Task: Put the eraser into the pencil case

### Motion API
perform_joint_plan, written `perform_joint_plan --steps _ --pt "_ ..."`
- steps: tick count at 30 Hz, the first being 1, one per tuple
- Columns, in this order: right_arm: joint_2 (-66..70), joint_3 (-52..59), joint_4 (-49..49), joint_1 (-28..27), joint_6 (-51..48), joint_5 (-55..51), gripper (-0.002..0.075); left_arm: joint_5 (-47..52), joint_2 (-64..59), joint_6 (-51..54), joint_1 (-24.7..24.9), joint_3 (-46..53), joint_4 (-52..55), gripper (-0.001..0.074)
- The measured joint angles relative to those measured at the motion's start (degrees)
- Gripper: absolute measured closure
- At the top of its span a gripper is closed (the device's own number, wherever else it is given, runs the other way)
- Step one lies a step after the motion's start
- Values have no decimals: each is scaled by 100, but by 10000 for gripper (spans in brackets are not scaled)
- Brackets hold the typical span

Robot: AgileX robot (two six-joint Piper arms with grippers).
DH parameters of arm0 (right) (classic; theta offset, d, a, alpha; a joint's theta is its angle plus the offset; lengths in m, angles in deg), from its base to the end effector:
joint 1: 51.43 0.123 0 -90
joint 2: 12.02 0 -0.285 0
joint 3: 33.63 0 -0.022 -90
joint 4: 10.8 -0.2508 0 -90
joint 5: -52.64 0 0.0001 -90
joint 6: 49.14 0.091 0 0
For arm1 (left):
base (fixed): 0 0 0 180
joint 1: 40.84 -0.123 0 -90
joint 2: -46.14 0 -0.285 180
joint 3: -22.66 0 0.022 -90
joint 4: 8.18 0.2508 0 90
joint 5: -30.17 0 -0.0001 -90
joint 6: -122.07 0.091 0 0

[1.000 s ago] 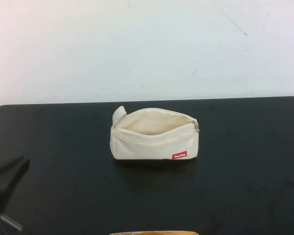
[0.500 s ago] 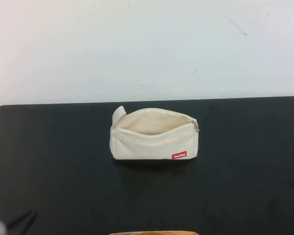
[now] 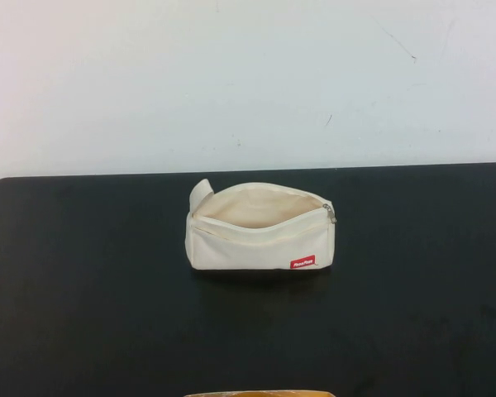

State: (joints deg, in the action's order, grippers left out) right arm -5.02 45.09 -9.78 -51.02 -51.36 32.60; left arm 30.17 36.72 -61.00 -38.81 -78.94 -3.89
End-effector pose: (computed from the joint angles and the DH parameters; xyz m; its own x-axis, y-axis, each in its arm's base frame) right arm 0.0531 -0.0002 0.1736 -0.2711 -0.0574 -0.9608 -0.0163 0.9984 -0.0550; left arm 0.0595 -0.0021 0.2045 0.0388 0.0199 -0.9990 0.0346 0.9992 0.0213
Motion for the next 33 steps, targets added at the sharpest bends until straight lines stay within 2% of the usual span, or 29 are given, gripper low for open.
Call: perform_joint_plan --steps 4,11,19,33 --pt "0 0 0 0 0 0 727 43 216 -526 -296 20 -162 736" --pt "0 0 0 0 3 0 727 1847 216 -671 -323 25 -341 736" --pt "0 0 0 0 3 0 727 1977 216 -553 -323 -9 -428 736" --pt "0 0 0 0 3 0 727 1966 216 17 69 -9 -671 736"
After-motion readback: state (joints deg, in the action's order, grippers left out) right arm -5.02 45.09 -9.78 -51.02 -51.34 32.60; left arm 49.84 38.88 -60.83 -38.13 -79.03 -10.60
